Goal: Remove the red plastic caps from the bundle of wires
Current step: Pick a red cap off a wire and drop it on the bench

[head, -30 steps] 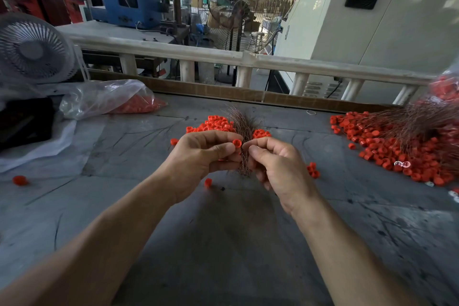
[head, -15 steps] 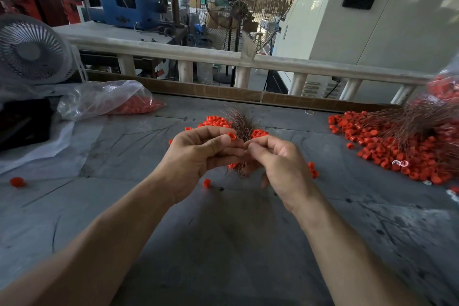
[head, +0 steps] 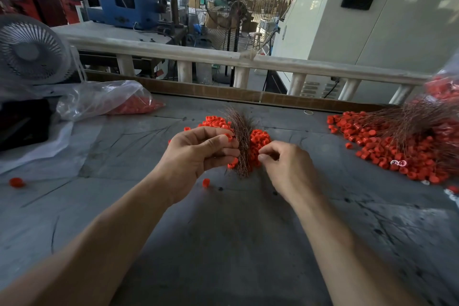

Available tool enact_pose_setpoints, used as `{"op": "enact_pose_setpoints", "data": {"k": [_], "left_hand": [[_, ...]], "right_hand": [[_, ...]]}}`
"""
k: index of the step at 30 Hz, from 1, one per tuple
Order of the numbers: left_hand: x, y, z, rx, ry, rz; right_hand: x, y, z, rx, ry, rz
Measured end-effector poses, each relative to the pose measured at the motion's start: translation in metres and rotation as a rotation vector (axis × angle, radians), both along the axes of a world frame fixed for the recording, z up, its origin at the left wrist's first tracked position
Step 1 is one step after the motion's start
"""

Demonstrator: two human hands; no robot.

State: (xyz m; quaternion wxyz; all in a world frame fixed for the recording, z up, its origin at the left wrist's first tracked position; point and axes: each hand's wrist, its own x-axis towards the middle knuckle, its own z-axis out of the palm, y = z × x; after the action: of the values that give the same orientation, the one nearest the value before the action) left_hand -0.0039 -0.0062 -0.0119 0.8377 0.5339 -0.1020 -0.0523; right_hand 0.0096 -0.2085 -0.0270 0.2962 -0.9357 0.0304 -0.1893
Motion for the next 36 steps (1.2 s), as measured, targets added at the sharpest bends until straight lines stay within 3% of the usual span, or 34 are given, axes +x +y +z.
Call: {"op": "enact_pose_setpoints", "data": {"k": [3, 9, 15, 18, 21, 27, 36], "left_hand": [[0.0, -0.001, -0.001, 0.02, -0.001, -0.003], [0.0, -0.001, -0.001, 0.027, -0.003, -0.006], [-0.001, -0.002, -0.001, 0.054, -0.007, -0.001], [-0.001, -0.004, -0.002, 0.064, -0.012, 0.003], [-0.001, -0.004, -0.003, 0.06, -0.015, 0.003], [-0.001, -0.003, -0.003, 0.036, -0.016, -0.004], [-0.002, -0.006, -0.003, 0.089, -0.05, -0.003]], "right_hand": [[0.002, 0.004, -0.002, -0.068, 0.016, -0.013], [0.009, 0.006, -0.008, 0.002, -0.002, -0.068], [0.008, 0.004, -0.001, 0.364, -0.134, 0.023], [0.003, 0.009, 0.005, 0.642, -0.155, 0.196], [-0.003, 0.014, 0.007, 0.769, -0.129, 0.375], [-0.007, 0.017, 0.007, 0.771, -0.147, 0.5], [-0.012, 0.018, 0.011, 0.598, -0.19, 0.478]]}}
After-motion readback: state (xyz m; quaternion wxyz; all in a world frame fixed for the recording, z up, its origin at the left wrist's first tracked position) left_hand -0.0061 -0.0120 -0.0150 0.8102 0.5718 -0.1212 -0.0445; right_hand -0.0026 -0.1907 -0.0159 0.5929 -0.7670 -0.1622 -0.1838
